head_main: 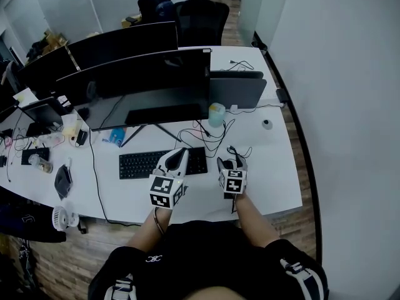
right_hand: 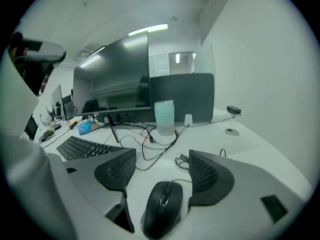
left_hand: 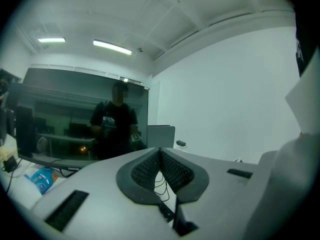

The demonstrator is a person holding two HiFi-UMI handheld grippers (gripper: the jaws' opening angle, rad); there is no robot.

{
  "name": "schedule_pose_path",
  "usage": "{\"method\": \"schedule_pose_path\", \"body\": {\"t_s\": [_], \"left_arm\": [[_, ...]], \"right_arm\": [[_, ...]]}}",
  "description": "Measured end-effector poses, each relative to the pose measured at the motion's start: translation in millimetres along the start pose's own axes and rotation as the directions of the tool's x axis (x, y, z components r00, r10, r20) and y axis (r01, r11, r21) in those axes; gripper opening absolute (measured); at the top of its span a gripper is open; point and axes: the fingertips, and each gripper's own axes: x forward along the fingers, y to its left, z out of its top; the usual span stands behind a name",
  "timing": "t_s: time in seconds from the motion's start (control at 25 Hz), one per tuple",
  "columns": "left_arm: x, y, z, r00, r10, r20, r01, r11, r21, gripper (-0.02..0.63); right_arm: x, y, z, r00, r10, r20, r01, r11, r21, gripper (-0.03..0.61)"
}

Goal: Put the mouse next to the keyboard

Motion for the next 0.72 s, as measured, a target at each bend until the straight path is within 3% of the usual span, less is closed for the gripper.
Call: {"method": "schedule_pose_path", "body": {"t_s": [0.16,0.32,0.44,0.72], "left_arm": [[-2.9,-1.2,2.8,1.0,0.005,0.012,-0.005,1.0,0.003,0.014],[-1.9,-5.4,10.7,1.0,0.012,0.029,-0.012,1.0,0.005,0.014],[0.6,-11.4,16.0,0.999,0.01,0.039,-0.01,1.0,0.009,0.014],[6.9,-25.7,16.2,0.999,-0.01,0.037,0.01,1.0,0.012,0.014]], "right_arm": [[-39.8,-0.1,67.8,0.984,-0.029,0.174,0.038,0.998,-0.051,0.199],[-91.0,-2.2,134.8,0.926,-0.057,0.374,0.078,0.996,-0.042,0.017],[-120.3,-2.7,166.5,0.895,-0.042,0.443,0.059,0.998,-0.026,0.015],[-154.0,-4.8,187.5,0.872,-0.003,0.489,0.009,1.0,-0.01,0.012]]}}
